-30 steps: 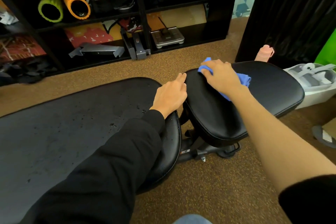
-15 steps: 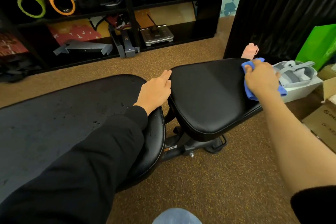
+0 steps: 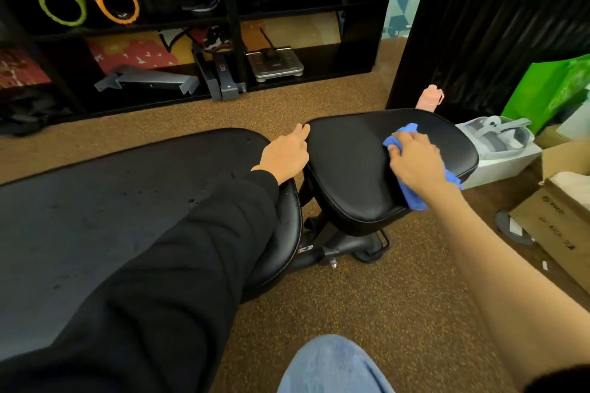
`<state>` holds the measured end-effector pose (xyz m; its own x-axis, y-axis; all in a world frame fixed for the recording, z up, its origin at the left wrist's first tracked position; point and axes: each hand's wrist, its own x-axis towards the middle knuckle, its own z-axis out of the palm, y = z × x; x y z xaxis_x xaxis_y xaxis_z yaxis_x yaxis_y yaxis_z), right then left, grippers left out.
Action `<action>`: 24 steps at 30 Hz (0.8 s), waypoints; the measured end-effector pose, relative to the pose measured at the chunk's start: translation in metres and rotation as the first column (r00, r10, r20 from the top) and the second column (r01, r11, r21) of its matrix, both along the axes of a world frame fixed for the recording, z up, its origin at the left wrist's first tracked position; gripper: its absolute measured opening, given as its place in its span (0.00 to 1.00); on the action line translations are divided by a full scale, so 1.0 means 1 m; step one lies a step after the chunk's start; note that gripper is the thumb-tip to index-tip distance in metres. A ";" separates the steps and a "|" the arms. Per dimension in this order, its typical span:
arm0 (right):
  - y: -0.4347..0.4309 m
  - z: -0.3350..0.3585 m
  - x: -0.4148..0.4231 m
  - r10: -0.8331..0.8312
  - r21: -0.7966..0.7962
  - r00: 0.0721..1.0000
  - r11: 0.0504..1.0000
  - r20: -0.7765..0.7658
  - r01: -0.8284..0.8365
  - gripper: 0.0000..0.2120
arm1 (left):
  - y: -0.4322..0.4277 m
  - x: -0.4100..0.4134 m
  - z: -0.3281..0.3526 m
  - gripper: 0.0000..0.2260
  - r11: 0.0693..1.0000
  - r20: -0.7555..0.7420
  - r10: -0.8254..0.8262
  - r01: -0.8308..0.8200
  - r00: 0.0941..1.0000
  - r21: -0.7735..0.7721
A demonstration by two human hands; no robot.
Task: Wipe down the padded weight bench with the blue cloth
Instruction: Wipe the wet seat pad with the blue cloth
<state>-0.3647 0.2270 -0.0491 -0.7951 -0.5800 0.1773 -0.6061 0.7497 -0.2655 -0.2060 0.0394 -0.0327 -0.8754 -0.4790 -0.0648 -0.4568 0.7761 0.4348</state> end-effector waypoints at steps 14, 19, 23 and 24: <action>-0.051 0.023 0.106 0.430 -0.050 0.891 0.903 0.145 -0.428 0.16 | -0.006 0.075 0.016 0.17 0.990 -0.173 0.044 -0.020 0.984 0.136; -0.032 0.024 0.131 0.469 -0.010 0.882 0.883 0.041 -0.469 0.14 | -0.007 0.102 0.023 0.15 0.992 -0.266 0.038 -0.003 0.963 0.130; -0.019 0.017 0.141 0.468 0.061 0.883 0.881 0.027 -0.468 0.16 | -0.008 0.125 0.026 0.14 0.985 -0.268 0.025 0.021 0.963 0.170; -0.017 0.017 0.143 0.467 0.081 0.883 0.880 0.042 -0.469 0.17 | -0.008 0.132 0.028 0.14 0.984 -0.275 0.021 0.029 0.961 0.177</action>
<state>-0.2214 0.2103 -0.0324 -0.4304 -0.8975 0.0962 -0.8871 0.4008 -0.2290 -0.0743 0.0312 -0.0049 -0.8733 -0.4779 0.0948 -0.2970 0.6765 0.6740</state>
